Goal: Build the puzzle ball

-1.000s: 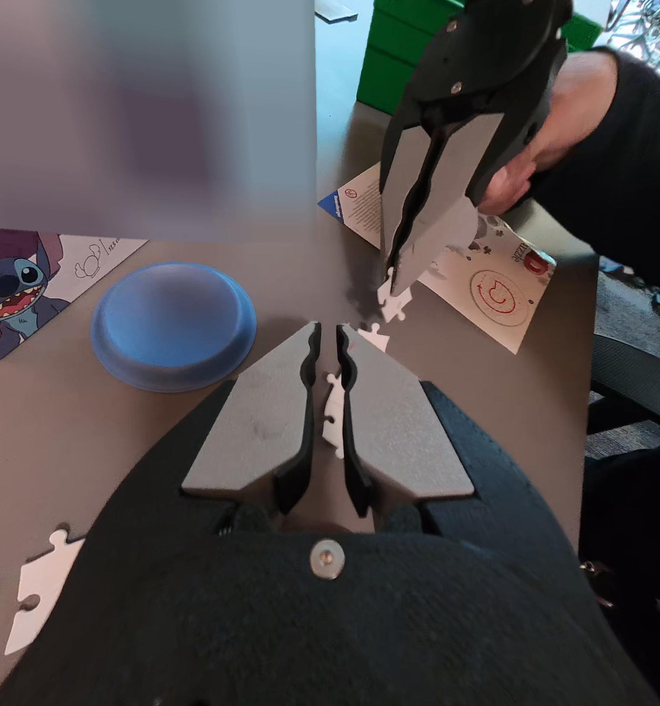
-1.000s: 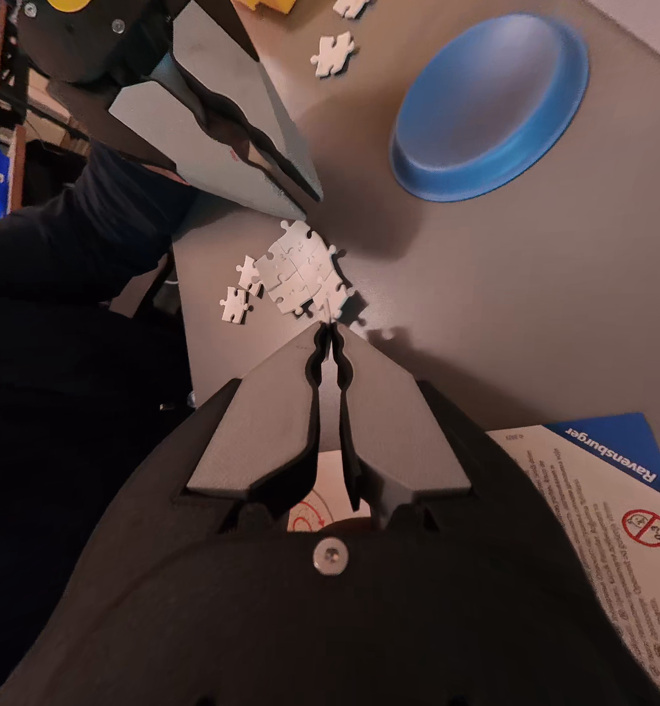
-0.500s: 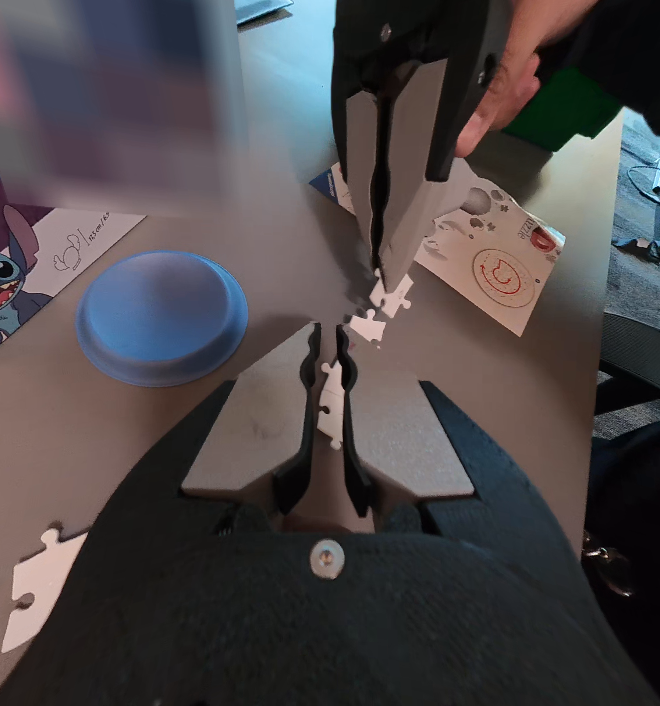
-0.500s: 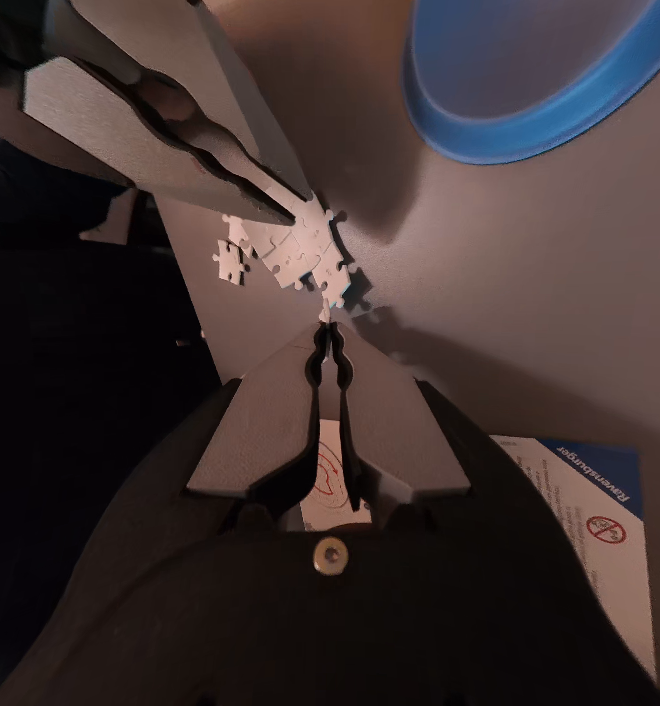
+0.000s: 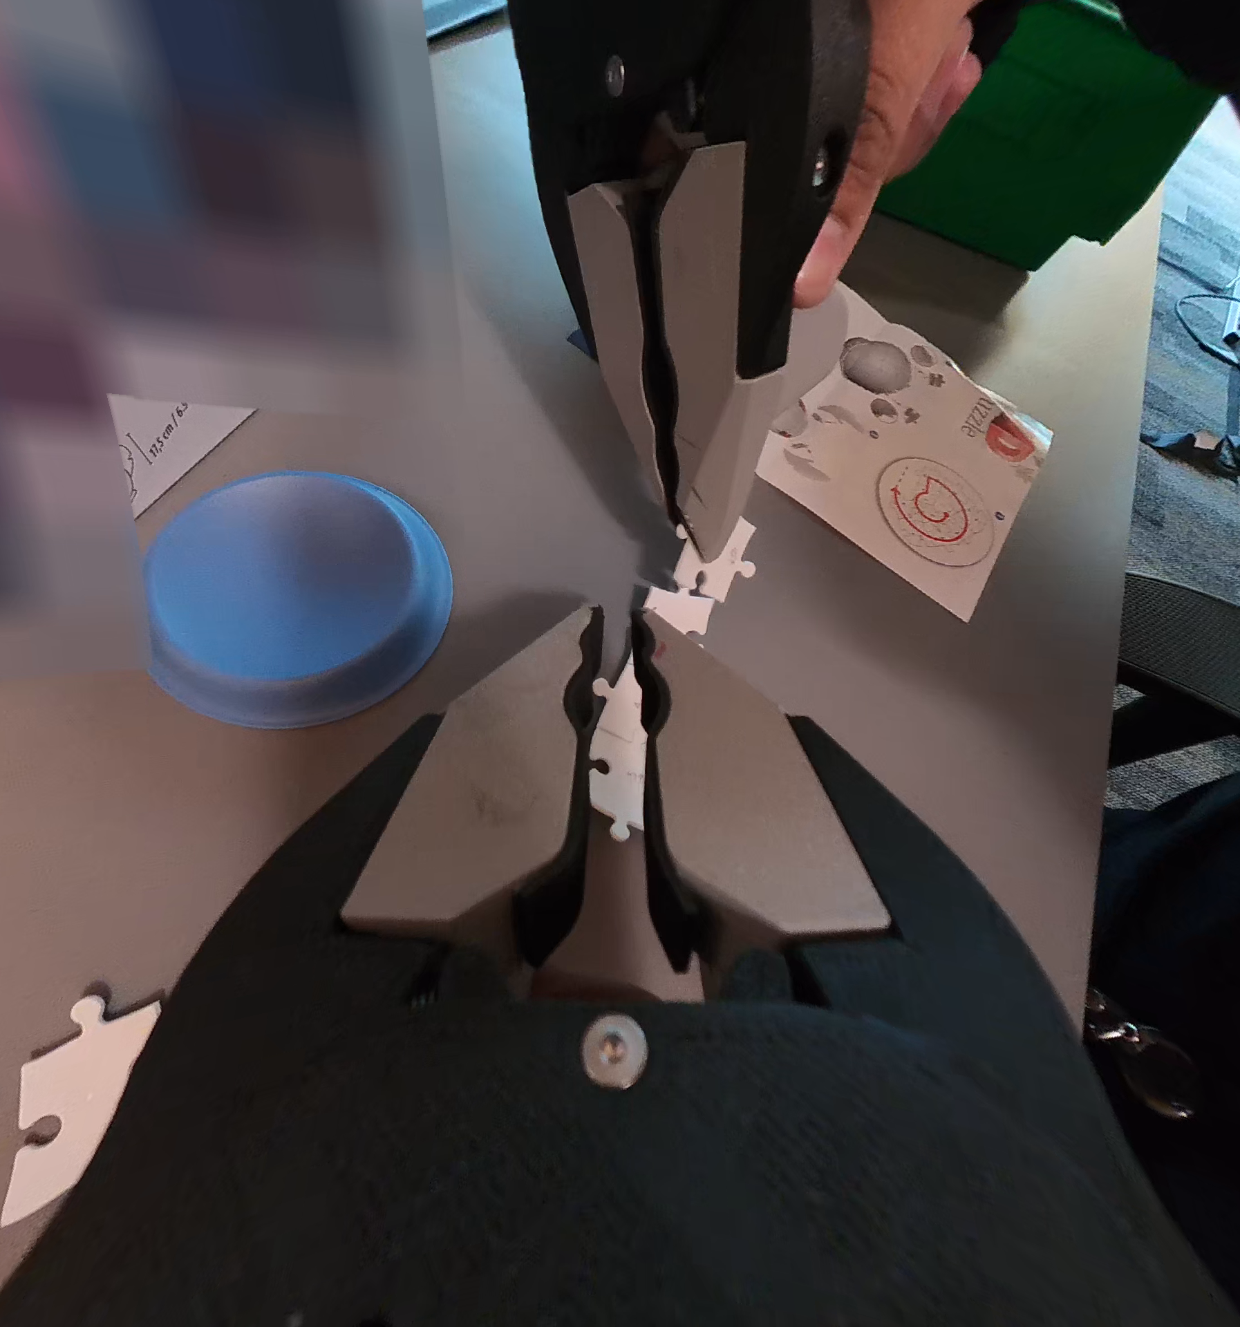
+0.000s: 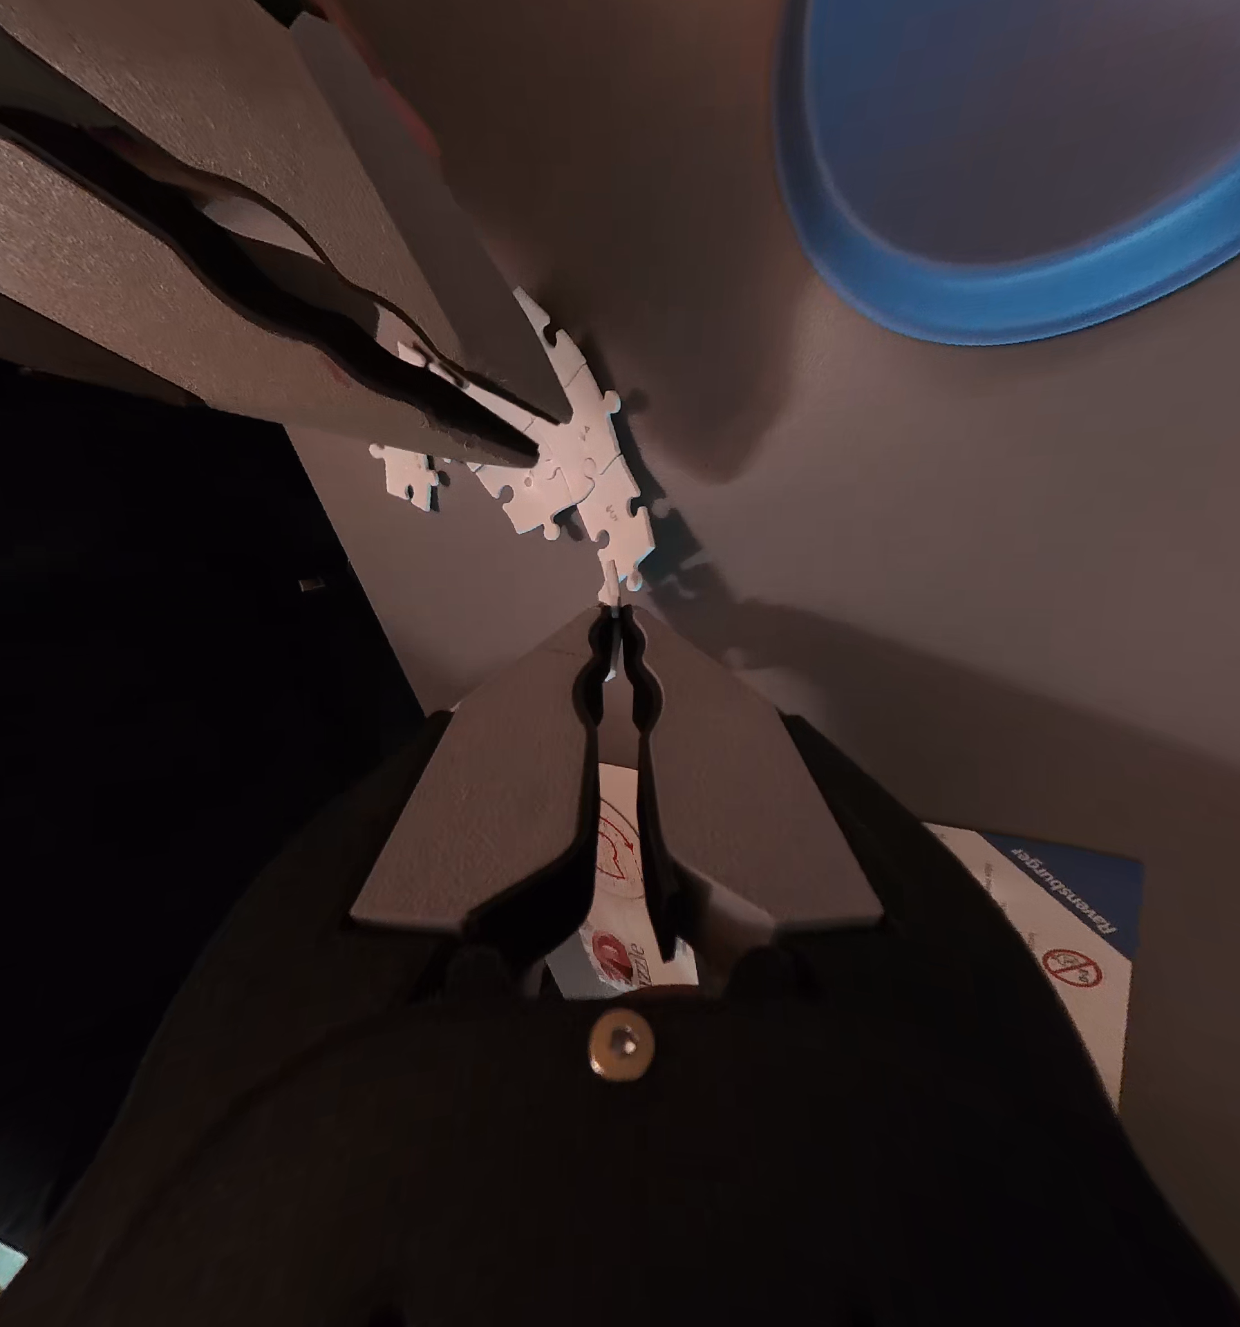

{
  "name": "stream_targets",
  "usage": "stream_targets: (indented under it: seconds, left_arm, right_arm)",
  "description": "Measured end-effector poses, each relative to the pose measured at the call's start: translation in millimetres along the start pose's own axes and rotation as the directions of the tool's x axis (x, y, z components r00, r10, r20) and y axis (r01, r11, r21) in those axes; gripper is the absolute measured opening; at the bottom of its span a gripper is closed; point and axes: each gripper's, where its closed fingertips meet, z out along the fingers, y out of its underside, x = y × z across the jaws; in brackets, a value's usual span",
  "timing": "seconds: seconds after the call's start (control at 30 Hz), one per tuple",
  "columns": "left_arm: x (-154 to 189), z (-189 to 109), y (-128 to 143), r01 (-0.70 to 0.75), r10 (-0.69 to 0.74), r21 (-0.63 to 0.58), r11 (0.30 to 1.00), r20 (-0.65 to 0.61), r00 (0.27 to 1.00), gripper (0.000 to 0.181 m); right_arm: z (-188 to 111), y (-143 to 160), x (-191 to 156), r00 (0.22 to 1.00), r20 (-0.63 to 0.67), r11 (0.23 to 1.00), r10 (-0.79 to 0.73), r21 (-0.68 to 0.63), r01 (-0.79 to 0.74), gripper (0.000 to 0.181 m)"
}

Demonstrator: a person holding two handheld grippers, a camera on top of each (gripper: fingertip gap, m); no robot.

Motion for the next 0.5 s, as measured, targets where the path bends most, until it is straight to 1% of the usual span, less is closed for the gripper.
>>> stream_targets:
  seconds: [0.2, 0.3, 0.5]
  left_arm:
    - [2, 0, 1, -0.007, 0.007, -0.006, 1.000, -0.008, 1.000, 0.005]
    - [6, 1, 3, -0.020, 0.019, -0.016, 1.000, -0.025, 0.999, 0.001]
    - [22, 7, 8, -0.117, 0.114, -0.048, 0.992, -0.059, 0.992, 0.000]
  right_arm:
    - [1, 1, 3, 1.000, 0.003, 0.999, 0.001, -0.052, -0.001, 0.000]
    - [1, 0, 3, 1.000, 0.016, 0.998, 0.002, -0.059, -0.001, 0.000]
    - [2, -1, 5, 1.000, 0.029, 0.997, 0.009, -0.074, -0.007, 0.000]
